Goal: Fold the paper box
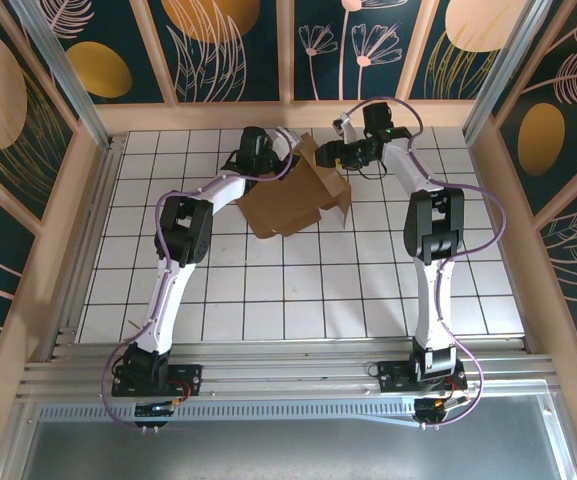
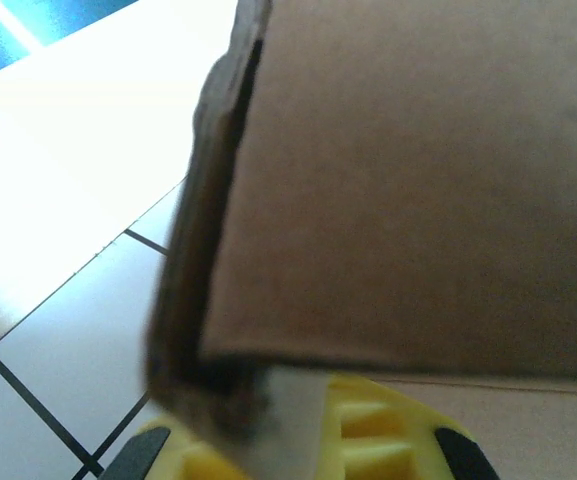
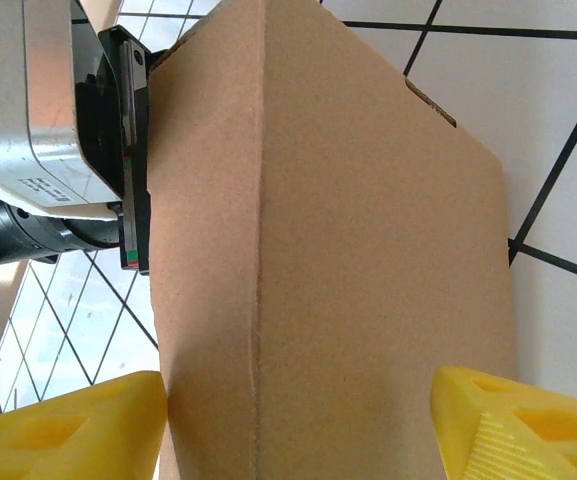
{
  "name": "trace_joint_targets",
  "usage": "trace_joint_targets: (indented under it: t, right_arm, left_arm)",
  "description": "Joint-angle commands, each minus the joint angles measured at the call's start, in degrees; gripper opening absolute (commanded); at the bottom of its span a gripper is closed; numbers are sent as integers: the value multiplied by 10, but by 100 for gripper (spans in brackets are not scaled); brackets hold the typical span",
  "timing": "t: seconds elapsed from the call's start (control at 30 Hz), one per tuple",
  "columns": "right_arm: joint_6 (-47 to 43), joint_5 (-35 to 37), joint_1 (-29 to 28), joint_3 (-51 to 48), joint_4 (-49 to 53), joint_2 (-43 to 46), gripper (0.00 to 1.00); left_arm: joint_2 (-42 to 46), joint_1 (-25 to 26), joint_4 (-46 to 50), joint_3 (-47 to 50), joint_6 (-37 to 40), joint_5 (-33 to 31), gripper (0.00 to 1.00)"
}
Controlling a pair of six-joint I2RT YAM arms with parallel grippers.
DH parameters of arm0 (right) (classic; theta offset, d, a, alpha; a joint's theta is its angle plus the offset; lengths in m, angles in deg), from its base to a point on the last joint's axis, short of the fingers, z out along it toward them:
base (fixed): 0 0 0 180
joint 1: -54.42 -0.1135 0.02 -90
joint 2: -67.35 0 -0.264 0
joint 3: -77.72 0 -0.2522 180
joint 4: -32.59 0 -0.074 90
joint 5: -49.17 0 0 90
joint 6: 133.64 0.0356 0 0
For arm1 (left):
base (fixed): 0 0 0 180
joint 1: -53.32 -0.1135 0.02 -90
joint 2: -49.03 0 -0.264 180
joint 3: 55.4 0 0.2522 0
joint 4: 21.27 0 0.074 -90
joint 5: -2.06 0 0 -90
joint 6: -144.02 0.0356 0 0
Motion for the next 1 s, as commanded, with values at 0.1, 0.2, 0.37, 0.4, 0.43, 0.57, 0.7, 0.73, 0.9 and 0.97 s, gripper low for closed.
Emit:
trace_joint_targets:
  t: [0.1,0.2,0.37,0.4,0.43,0.57,0.7,0.73,0.9,0.97]
  right_arm:
    - [11,2,2,1,6,-15,71]
    - [13,1,3,-6,4,-14,71]
    - [26,14,7,-19,-7,-10,71]
    - [29,19,7,-21,-9,-9,71]
    - [33,29,8,-21,-11,-8,71]
    - [32,51,5,-24,-11,-2,67]
    - [26,52,3,-35,-17,11,67]
    - [25,61,4,-33,-14,11,67]
    - [16,83,3,-28,-4,18,68]
    - [18,78,2,-33,-12,28,71]
  left_arm:
    - [-7,21,-7,-7,38,-98,0]
    - [-11,31,-1,-1,95,-132,0]
    - [-22,34,13,-6,136,-161,7]
    - [-25,36,14,-6,147,-168,8]
    - [-27,38,15,-6,156,-174,8]
    - [-12,41,6,17,162,-150,16]
    - [0,41,6,21,127,-158,42]
    - [7,41,7,25,113,-163,44]
    - [72,40,-24,87,37,-183,49]
    - [110,40,-51,135,14,-184,56]
